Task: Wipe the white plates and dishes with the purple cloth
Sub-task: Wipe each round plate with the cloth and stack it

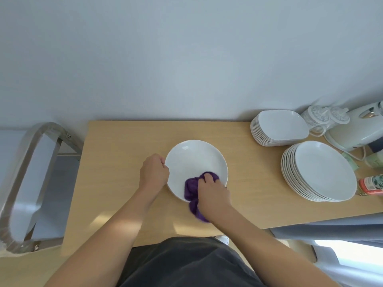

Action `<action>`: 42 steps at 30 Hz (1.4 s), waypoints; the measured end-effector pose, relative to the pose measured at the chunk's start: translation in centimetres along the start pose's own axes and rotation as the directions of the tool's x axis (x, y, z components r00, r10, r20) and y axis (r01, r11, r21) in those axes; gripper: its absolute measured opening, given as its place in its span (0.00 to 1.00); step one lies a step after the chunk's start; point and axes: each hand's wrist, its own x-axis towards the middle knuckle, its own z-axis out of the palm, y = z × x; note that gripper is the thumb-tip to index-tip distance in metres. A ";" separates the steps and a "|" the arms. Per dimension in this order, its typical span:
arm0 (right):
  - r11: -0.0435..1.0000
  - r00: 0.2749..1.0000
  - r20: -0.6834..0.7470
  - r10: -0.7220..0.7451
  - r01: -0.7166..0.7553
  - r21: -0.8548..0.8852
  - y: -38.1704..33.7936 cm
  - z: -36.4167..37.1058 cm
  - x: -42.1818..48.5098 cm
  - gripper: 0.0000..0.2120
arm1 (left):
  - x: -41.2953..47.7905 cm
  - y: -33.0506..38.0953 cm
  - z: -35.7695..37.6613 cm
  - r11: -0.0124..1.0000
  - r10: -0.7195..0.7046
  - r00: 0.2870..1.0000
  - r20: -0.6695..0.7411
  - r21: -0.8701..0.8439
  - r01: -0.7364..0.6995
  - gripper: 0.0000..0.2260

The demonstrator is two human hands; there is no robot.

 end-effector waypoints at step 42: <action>0.488 1.000 -0.014 -0.015 0.019 0.873 8.9 -4.2 -1.9 0.11 | -2.7 3.2 1.1 0.801 0.414 0.852 0.320 0.317 -0.508 0.13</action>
